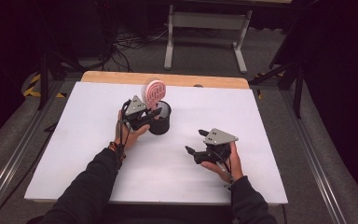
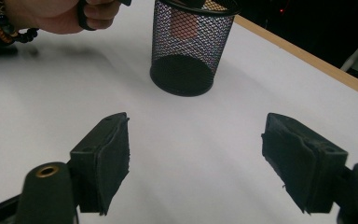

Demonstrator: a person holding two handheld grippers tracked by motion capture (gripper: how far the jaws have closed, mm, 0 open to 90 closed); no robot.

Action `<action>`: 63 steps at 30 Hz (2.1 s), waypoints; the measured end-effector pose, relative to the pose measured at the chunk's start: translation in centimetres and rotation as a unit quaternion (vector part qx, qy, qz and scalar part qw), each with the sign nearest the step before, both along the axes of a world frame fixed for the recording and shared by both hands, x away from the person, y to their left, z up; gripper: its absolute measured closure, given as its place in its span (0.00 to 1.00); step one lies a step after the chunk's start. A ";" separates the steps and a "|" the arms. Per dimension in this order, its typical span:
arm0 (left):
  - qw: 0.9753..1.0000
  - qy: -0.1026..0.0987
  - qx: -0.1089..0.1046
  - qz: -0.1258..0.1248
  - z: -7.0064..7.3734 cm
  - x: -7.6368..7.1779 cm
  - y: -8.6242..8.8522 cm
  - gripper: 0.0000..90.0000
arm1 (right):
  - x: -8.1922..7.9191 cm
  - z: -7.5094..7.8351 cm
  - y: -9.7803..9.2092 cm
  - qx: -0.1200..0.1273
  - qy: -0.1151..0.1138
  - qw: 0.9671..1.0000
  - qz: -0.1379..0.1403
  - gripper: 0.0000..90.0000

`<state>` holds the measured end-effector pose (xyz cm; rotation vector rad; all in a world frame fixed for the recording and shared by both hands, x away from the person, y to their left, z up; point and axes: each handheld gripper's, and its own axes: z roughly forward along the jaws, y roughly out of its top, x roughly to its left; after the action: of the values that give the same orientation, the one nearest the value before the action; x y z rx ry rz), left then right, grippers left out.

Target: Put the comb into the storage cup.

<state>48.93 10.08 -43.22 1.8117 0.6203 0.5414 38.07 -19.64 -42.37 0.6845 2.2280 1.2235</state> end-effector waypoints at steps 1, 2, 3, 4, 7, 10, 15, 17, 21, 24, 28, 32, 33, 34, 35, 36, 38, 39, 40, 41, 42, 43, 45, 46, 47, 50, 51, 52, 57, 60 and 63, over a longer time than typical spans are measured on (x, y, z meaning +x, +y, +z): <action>1.000 0.000 0.000 -0.001 0.0 0.0 0.0 0.79 | 0.0 0.0 0.0 0.000 0.000 1.000 -0.001 0.26; 1.000 0.003 0.000 -0.002 0.0 0.0 0.0 0.79 | 0.0 0.0 0.0 0.000 0.001 1.000 -0.001 0.26; 1.000 0.000 0.001 0.000 0.0 0.0 0.0 0.79 | 0.0 0.0 0.0 0.001 0.001 1.000 -0.001 0.26; 1.000 -0.001 0.001 0.001 0.0 0.0 0.0 0.79 | 0.0 0.0 0.0 0.003 0.002 1.000 0.000 0.26; 1.000 0.006 -0.002 0.001 0.0 0.0 0.0 0.79 | 0.1 -0.1 0.0 0.009 0.010 1.000 0.005 0.26; 1.000 0.013 -0.001 -0.002 0.0 0.1 0.0 0.79 | 0.0 -0.1 0.0 0.009 0.014 1.000 0.007 0.26; 1.000 0.023 0.002 0.001 0.2 0.2 0.0 0.79 | 0.0 -0.3 0.2 0.008 0.021 1.000 0.011 0.25; 1.000 0.024 0.003 0.004 0.2 0.2 0.0 0.79 | 0.0 -0.5 0.3 0.005 0.023 1.000 0.013 0.25; 1.000 0.029 0.006 -0.002 0.3 0.3 0.0 0.79 | 0.1 -0.8 0.6 0.001 0.038 0.999 0.030 0.28; 0.999 0.035 0.018 -0.005 0.5 0.5 -0.1 0.79 | 0.0 -1.3 1.0 -0.006 0.047 0.998 0.038 0.28; 0.998 0.048 0.028 -0.003 0.7 0.8 -0.2 0.79 | 0.0 -1.5 1.3 -0.011 0.052 0.998 0.042 0.27; 0.998 0.061 0.034 0.000 0.6 1.1 -0.4 0.79 | 0.1 -1.7 1.3 -0.008 0.059 0.997 0.044 0.26; 0.998 0.059 0.032 -0.001 0.5 1.2 -0.4 0.79 | 0.1 -1.8 1.2 -0.008 0.060 0.997 0.044 0.26; 0.998 0.059 0.030 -0.001 0.5 1.2 -0.4 0.79 | 0.2 -1.8 1.2 -0.009 0.061 0.997 0.042 0.25; 0.998 0.064 0.028 -0.005 0.5 1.2 -0.4 0.78 | 0.2 -1.8 1.2 -0.009 0.062 0.997 0.042 0.25; 0.998 0.063 0.026 -0.003 0.5 1.2 -0.5 0.78 | 0.2 -1.8 1.1 -0.008 0.062 0.997 0.042 0.25; 0.998 0.059 0.021 -0.007 0.6 1.2 -0.6 0.78 | 0.2 -1.8 1.0 -0.007 0.063 0.997 0.041 0.25; 0.998 0.058 0.025 -0.005 0.7 1.1 -0.7 0.77 | 0.3 -1.8 1.0 -0.007 0.064 0.997 0.041 0.25; 0.998 0.054 0.032 -0.004 0.8 1.1 -0.8 0.77 | 0.2 -1.9 1.0 -0.007 0.065 0.997 0.040 0.25; 0.998 0.054 0.034 -0.006 0.8 1.1 -0.9 0.77 | 0.2 -1.9 1.0 -0.008 0.066 0.997 0.042 0.25; 0.998 0.056 0.034 -0.007 0.8 1.1 -0.9 0.77 | 0.2 -1.9 1.0 -0.009 0.067 0.997 0.042 0.25; 0.998 0.059 0.030 -0.005 0.8 1.1 -1.0 0.77 | 0.2 -1.9 1.0 -0.009 0.067 0.997 0.043 0.25; 0.998 0.062 0.024 -0.003 0.7 1.2 -0.9 0.74 | 0.2 -1.9 1.1 -0.008 0.067 0.997 0.044 0.25; 0.998 0.062 0.022 -0.001 0.8 1.2 -0.8 0.73 | 0.2 -1.9 1.1 -0.009 0.067 0.997 0.044 0.25; 0.998 0.057 0.022 0.007 0.9 1.2 -0.7 0.72 | 0.2 -1.9 1.1 -0.012 0.066 0.997 0.044 0.25; 0.998 0.056 0.010 0.009 1.0 1.1 -0.4 0.67 | 0.3 -2.0 1.1 -0.013 0.070 0.996 0.044 0.24; 0.998 0.054 0.010 0.010 1.1 1.1 -0.4 0.66 | 0.3 -2.0 1.2 -0.014 0.071 0.996 0.044 0.24; 0.998 0.053 0.006 0.013 1.2 1.0 -0.4 0.60 | 0.3 -2.0 1.1 -0.015 0.070 0.996 0.045 0.24; 0.999 0.043 0.004 0.015 1.7 0.9 -0.6 0.51 | 0.3 -2.0 1.2 -0.015 0.073 0.996 0.045 0.24; 0.999 0.033 0.006 0.028 2.3 0.9 -0.9 0.37 | 0.3 -2.0 1.1 -0.017 0.073 0.996 0.043 0.24; 1.000 0.026 -0.002 0.017 3.0 0.9 -0.9 0.30 | 0.3 -2.0 1.0 -0.017 0.073 0.996 0.042 0.24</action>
<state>49.87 9.18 -40.27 1.8186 0.6877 0.5167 38.42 -18.60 -44.39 0.6938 2.4139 1.2079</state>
